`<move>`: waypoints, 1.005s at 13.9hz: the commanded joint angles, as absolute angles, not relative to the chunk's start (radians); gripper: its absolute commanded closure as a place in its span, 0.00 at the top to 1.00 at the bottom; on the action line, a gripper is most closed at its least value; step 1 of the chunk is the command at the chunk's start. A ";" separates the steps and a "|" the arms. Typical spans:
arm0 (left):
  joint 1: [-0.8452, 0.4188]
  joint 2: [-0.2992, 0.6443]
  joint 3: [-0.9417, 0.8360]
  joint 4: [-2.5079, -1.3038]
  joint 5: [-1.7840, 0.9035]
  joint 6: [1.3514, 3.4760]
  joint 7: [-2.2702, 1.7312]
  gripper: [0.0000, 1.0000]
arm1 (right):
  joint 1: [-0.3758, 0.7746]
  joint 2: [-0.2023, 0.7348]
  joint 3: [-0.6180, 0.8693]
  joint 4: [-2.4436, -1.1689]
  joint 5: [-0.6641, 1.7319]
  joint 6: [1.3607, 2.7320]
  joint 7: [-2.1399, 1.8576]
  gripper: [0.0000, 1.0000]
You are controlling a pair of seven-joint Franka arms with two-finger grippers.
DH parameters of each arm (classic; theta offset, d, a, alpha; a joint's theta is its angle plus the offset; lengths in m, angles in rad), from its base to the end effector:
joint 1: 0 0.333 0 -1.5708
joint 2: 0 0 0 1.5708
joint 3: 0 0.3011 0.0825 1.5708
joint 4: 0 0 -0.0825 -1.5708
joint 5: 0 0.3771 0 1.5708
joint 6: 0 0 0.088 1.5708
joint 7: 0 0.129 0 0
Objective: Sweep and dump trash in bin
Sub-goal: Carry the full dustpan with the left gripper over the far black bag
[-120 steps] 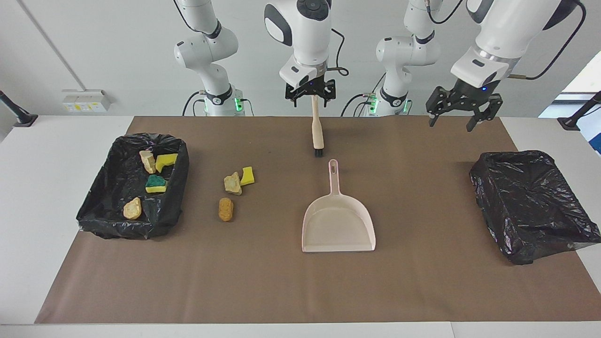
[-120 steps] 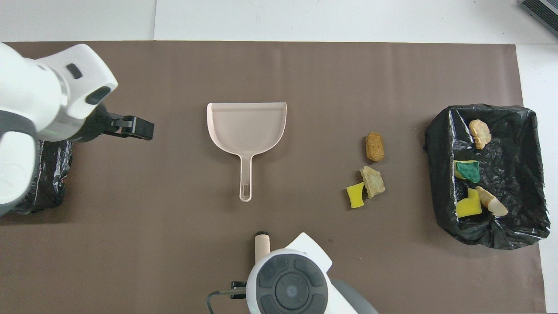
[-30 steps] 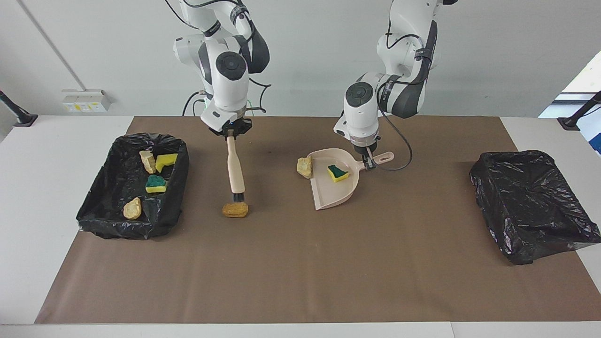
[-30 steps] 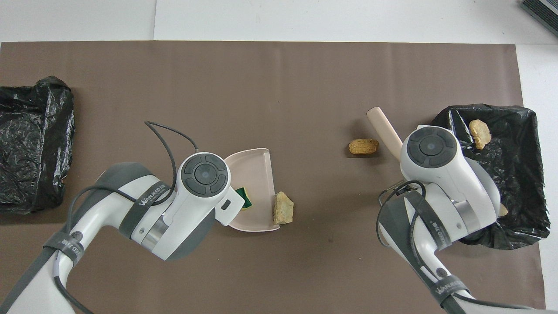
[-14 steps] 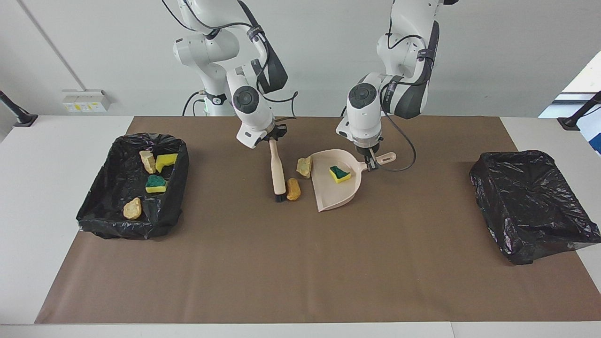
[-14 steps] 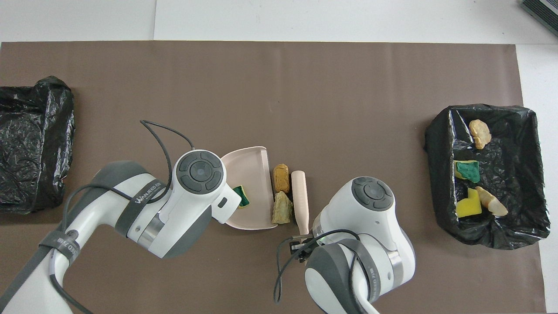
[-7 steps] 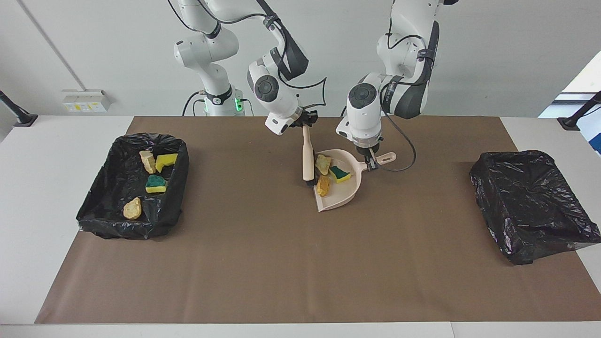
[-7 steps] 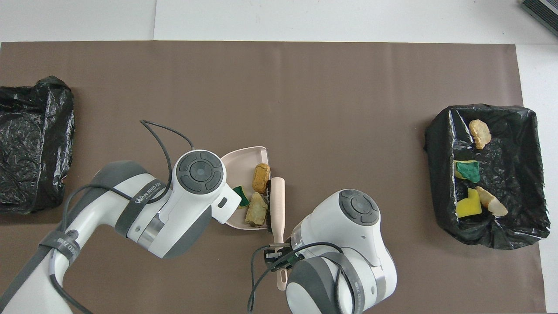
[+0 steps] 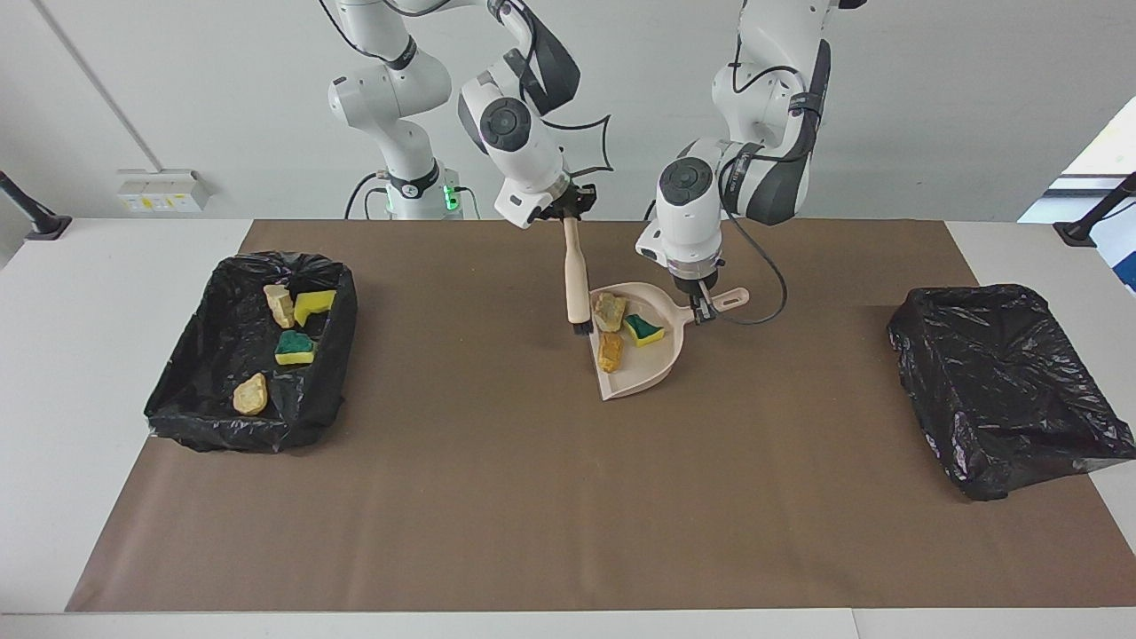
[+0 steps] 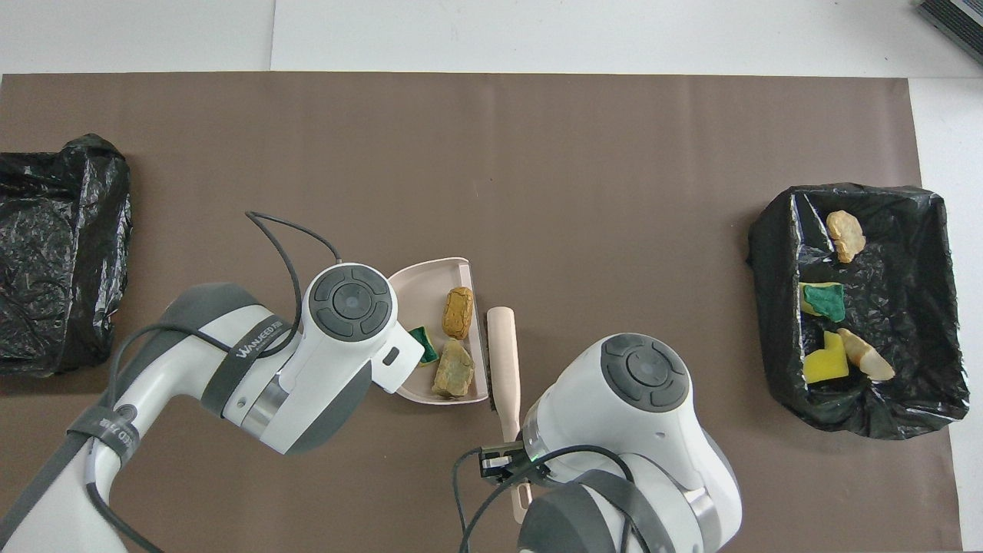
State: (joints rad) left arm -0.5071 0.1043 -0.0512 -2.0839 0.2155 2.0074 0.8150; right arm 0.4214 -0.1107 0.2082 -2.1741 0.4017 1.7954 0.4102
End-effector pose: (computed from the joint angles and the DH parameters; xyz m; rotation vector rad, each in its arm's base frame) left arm 0.4612 -0.2678 0.3316 -2.1907 2.0055 0.3006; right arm 0.3589 0.3138 0.3934 -2.9038 -0.1031 0.5989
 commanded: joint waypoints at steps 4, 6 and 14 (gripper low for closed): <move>-0.422 0.103 -0.055 -2.102 0.160 2.114 1.064 0.00 | 0.452 -0.249 0.227 -2.327 0.287 1.756 0.594 0.00; -0.353 0.091 -0.057 -2.092 0.080 2.120 1.167 0.00 | 0.543 -0.212 0.227 -2.361 0.293 1.836 0.740 0.00; -0.021 0.023 -0.055 -1.944 -0.032 1.984 1.486 0.00 | 0.710 -0.137 0.227 -2.425 0.333 2.124 0.811 0.00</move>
State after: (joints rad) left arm -0.1233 0.0411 -0.0460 -1.9906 0.0118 2.0455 1.3875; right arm 0.6958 -0.1452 0.2298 -2.4144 0.3174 2.0781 0.7842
